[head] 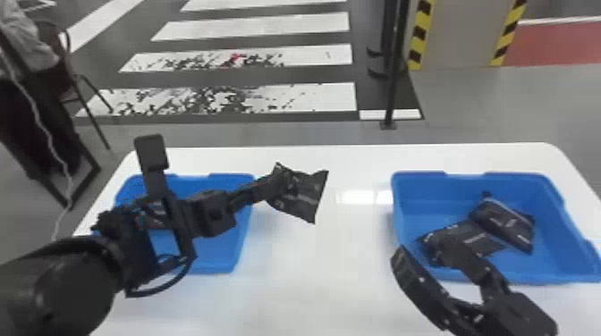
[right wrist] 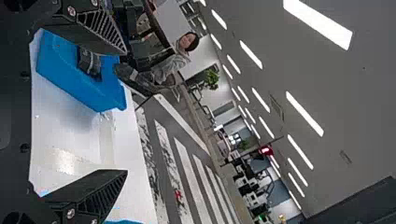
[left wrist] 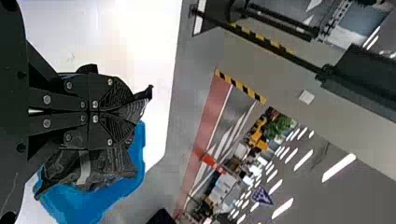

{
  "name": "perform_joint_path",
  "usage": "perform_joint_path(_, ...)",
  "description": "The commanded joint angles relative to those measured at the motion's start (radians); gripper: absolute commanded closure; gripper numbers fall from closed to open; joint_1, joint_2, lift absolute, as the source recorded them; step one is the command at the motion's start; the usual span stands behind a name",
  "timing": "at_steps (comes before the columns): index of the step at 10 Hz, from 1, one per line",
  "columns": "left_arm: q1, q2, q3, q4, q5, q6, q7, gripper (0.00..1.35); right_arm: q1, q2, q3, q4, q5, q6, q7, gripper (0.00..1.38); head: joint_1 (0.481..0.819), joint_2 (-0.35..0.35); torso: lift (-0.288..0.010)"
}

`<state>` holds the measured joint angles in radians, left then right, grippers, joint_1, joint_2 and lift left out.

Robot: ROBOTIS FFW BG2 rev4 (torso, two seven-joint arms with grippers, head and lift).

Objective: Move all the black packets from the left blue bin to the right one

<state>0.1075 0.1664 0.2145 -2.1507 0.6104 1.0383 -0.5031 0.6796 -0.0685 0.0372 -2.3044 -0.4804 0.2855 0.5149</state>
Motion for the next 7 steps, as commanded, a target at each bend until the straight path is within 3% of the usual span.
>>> perform_joint_path(1,0.003,-0.001,-0.061,-0.020,0.042,-0.005,-0.002,1.20,-0.049,-0.002,0.015,0.030,-0.006,0.026,0.007,0.12,0.695,0.100,-0.154)
perform_joint_path(5,0.003,-0.001,-0.167,-0.037,0.105,0.000,-0.003,1.20,-0.147,-0.017,0.041,0.124,-0.060,0.046,0.007,0.14,0.695,0.010,-0.154)
perform_joint_path(6,0.003,-0.001,-0.177,-0.037,0.113,0.002,-0.005,1.20,-0.157,-0.017,0.041,0.131,-0.070,0.046,0.007,0.21,0.695,-0.002,-0.154)
perform_joint_path(7,0.003,-0.001,-0.181,-0.037,0.113,0.007,-0.005,1.20,-0.157,-0.019,0.041,0.131,-0.082,0.043,0.005,0.40,0.695,-0.009,-0.154)
